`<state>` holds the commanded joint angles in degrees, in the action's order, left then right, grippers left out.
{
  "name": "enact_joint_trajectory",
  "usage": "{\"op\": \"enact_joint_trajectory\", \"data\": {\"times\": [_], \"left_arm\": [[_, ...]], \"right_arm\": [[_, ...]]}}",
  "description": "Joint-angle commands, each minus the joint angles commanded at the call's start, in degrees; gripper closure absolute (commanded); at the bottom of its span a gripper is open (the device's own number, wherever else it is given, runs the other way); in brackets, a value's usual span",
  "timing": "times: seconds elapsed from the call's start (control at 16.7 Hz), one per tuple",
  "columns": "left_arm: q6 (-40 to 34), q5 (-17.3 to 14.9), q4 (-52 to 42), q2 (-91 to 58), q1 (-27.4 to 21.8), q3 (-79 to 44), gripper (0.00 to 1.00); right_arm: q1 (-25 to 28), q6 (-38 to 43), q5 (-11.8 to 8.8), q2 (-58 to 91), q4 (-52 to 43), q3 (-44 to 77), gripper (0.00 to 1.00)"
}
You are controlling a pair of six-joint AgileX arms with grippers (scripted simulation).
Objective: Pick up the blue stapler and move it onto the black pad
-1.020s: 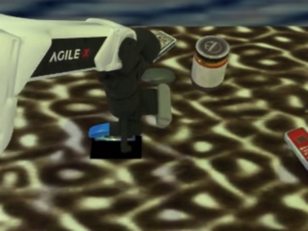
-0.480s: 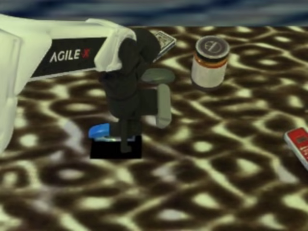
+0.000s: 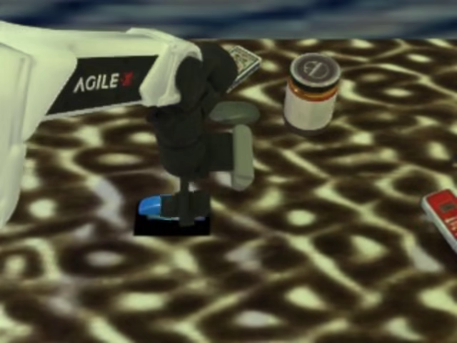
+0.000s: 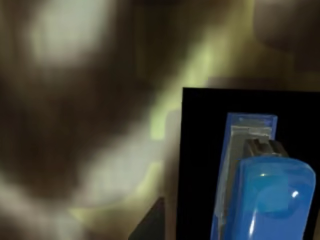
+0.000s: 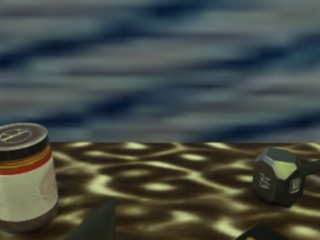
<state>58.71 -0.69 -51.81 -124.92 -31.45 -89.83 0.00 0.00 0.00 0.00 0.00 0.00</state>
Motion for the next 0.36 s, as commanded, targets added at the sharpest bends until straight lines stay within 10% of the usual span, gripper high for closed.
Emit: {"op": "enact_joint_trajectory", "data": {"times": [0.36], "left_arm": [[0.00, 0.00, 0.00, 0.00, 0.00, 0.00, 0.00]], "right_arm": [[0.00, 0.00, 0.00, 0.00, 0.00, 0.00, 0.00]]}}
